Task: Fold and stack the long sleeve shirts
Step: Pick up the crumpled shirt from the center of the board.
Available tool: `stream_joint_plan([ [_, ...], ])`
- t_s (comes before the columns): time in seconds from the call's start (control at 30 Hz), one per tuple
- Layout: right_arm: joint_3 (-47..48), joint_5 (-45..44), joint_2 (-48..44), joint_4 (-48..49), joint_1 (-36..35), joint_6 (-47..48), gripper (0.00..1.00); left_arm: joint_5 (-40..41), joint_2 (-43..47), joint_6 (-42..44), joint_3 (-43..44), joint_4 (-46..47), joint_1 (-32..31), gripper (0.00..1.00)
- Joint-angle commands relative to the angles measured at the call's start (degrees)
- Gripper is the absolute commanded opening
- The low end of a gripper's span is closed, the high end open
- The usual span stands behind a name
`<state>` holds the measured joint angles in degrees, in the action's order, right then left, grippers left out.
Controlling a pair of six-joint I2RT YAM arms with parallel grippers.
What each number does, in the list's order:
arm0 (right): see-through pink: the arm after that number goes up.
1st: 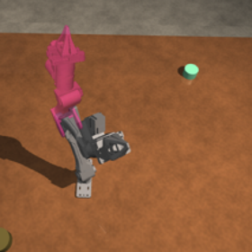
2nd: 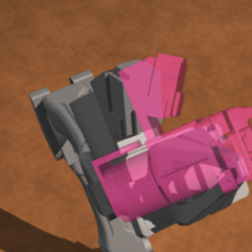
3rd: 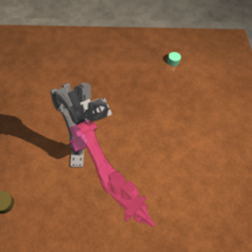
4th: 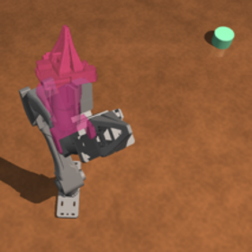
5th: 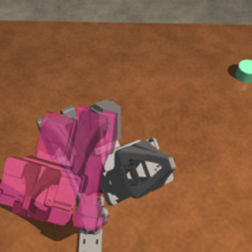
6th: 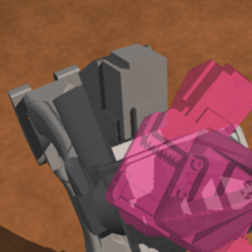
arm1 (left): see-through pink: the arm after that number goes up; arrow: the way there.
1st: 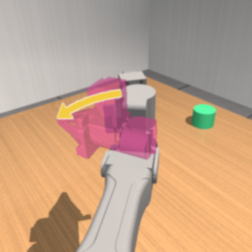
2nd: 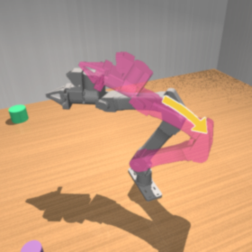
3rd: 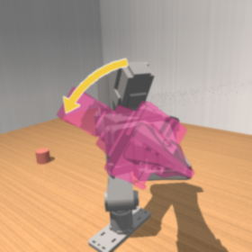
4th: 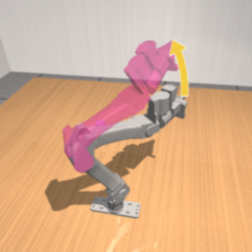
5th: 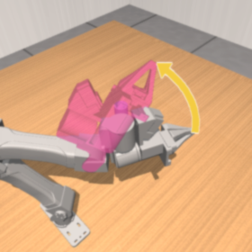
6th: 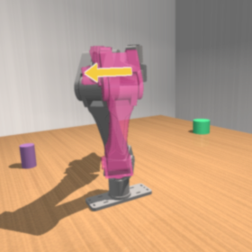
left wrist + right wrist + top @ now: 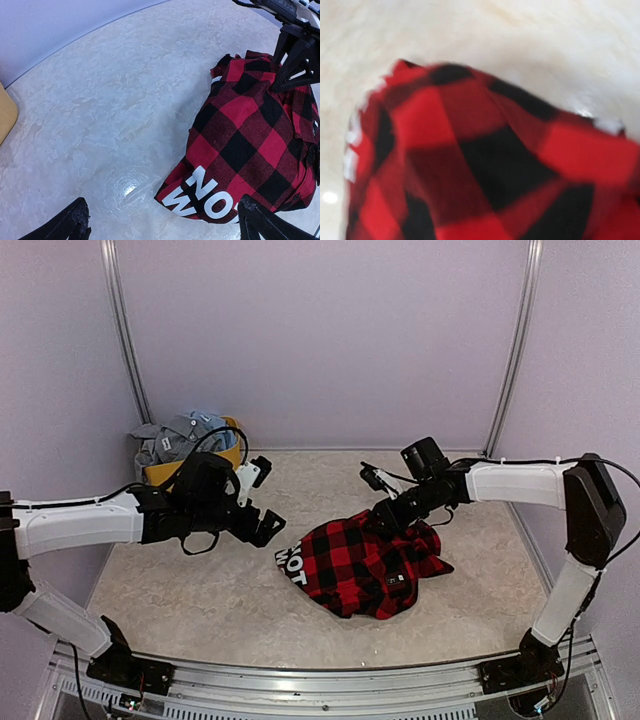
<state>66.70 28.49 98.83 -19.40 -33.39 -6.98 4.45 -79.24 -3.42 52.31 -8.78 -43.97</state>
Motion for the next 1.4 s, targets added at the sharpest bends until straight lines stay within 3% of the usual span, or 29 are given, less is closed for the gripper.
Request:
stream_joint_plan([
  [0.0,9.2,6.7,-1.0,-4.4,-1.4,5.1,0.00,-1.5,2.4,-1.3,-0.2,2.4,-0.2,0.99],
  [0.23,26.8,17.7,-10.4,-9.9,-1.8,5.5,0.00,-7.0,6.9,0.8,2.9,6.1,0.2,0.99],
  [0.43,44.0,20.6,-7.7,-23.3,-3.9,11.9,0.00,-14.9,6.9,6.9,8.6,8.4,0.2,0.99],
  [0.6,38.7,15.5,-11.0,-27.2,-4.6,13.9,0.00,-18.8,6.3,12.5,13.0,6.0,0.4,0.99],
  [0.7,31.3,-0.3,-15.4,-27.1,-4.6,10.4,0.00,-19.9,6.1,15.6,13.4,4.0,0.4,0.99],
  [0.83,27.5,-36.3,-18.3,-36.0,-4.3,1.6,0.00,-16.1,4.1,17.2,13.4,2.3,0.3,0.99],
  [0.93,24.8,-49.0,-19.6,-41.1,-1.9,-2.7,0.00,-13.2,1.7,17.1,13.6,2.0,0.3,0.99],
  [1.07,21.0,-43.9,-23.1,-36.5,4.1,-1.7,0.00,-11.6,-3.0,14.2,14.0,3.2,0.1,0.99],
  [1.2,23.4,-38.3,-24.6,-30.6,7.6,-0.7,0.00,-12.7,-4.9,11.5,13.0,6.5,-0.6,0.98],
  [1.37,33.0,-32.9,-21.6,-27.3,11.6,-1.5,0.00,-15.5,-7.0,11.6,7.6,13.5,-9.2,0.98],
])
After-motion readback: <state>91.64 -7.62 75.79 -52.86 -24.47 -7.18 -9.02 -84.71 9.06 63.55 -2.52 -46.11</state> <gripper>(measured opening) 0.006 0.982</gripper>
